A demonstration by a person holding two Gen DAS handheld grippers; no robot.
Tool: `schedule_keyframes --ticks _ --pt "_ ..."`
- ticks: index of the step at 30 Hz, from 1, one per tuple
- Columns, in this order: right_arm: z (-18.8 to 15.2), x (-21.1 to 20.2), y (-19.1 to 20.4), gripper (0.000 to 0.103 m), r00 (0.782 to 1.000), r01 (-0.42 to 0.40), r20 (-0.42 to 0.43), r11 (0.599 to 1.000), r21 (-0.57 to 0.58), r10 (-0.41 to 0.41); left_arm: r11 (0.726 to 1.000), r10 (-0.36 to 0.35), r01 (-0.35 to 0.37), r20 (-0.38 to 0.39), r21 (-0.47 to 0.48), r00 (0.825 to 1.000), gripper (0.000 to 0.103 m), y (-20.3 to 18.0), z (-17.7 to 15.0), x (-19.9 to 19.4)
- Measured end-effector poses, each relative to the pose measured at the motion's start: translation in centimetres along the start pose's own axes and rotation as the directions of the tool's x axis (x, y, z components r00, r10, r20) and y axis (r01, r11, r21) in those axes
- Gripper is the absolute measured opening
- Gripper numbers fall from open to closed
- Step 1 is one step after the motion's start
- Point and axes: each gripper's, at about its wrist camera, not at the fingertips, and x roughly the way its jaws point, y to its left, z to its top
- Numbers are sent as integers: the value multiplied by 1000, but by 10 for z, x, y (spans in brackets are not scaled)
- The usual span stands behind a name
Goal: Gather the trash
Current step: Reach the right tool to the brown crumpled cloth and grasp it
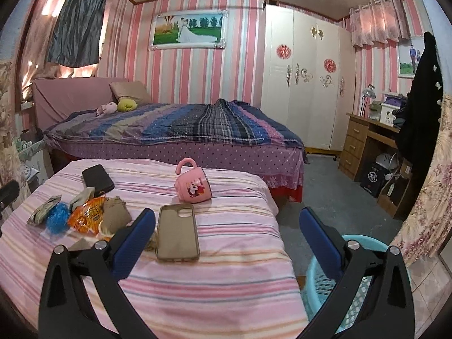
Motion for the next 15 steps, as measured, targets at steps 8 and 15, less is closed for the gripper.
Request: schedule_keyframes --ticks 8,15 --pt "-25 56 37 99 994 -69 -86 994 -83 62 1000 27 -29 -136 -7 990 98 35 -28 61" --pt "-44 89 60 99 980 -129 -163 990 -65 117 995 102 -104 -182 -1 978 98 48 -42 83"
